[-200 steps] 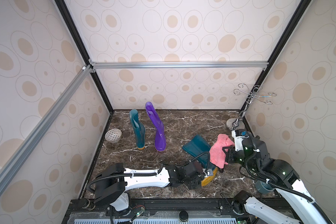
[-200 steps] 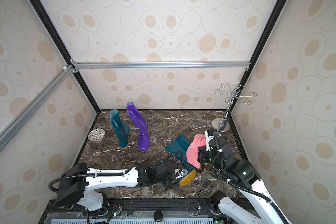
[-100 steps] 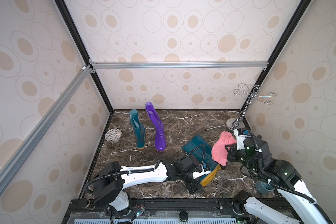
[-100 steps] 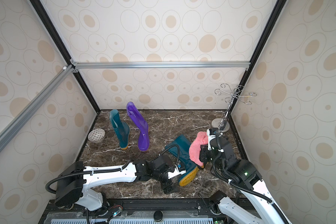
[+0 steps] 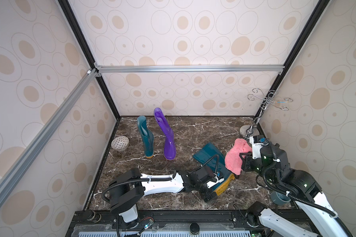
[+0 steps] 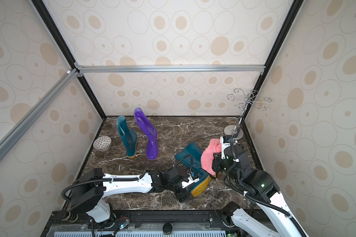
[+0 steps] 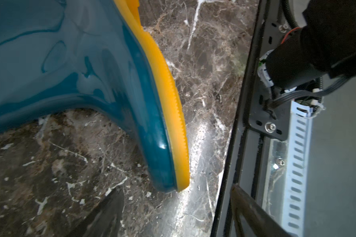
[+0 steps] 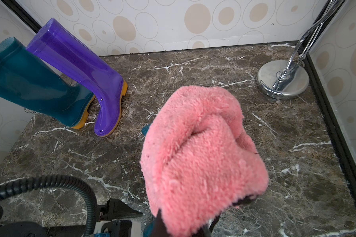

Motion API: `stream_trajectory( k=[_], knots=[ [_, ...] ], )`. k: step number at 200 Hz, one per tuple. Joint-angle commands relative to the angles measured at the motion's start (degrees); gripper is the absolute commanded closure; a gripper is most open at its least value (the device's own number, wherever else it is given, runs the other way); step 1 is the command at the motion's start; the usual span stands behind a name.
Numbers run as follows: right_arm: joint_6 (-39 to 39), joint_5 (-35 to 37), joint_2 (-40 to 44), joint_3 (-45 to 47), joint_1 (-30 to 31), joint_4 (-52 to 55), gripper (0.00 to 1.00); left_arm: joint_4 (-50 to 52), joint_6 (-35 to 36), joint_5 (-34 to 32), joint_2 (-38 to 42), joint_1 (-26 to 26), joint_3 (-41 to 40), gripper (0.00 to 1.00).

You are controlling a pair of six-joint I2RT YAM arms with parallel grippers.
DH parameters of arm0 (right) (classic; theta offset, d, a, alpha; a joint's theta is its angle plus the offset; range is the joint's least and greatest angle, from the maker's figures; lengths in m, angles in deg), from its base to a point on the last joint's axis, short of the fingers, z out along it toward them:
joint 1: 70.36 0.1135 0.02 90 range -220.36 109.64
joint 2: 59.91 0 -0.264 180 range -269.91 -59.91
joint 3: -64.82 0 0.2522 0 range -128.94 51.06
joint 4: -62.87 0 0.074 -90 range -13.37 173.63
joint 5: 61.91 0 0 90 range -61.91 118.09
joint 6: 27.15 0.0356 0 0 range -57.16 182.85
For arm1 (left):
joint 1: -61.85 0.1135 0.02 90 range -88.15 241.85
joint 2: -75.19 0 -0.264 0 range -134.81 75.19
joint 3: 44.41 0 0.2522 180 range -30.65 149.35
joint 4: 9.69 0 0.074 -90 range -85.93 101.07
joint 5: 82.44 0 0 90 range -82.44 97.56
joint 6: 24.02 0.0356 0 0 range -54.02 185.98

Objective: Wipe the rubber boots with a cloth
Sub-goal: Move the rubber boot to the center of the board.

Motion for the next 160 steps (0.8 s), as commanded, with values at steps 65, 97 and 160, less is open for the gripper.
stream_trajectory(
  k=[65, 97, 160],
  knots=[
    [0.87, 0.02, 0.93, 0.58, -0.05, 0.11, 1.0, -7.19, -0.22, -1.2, -3.53, -0.93, -1.62, 0.46],
    [1.36, -0.22, 1.24, 1.31, -0.05, -0.64, 1.0, -8.53, -0.44, -1.63, -3.77, -0.95, -3.41, 0.61],
    [2.08, -0.91, 1.04, 1.99, -0.08, -0.79, 1.0, -11.62, -2.46, -1.18, -4.54, -0.92, -3.91, 0.49]
  ],
)
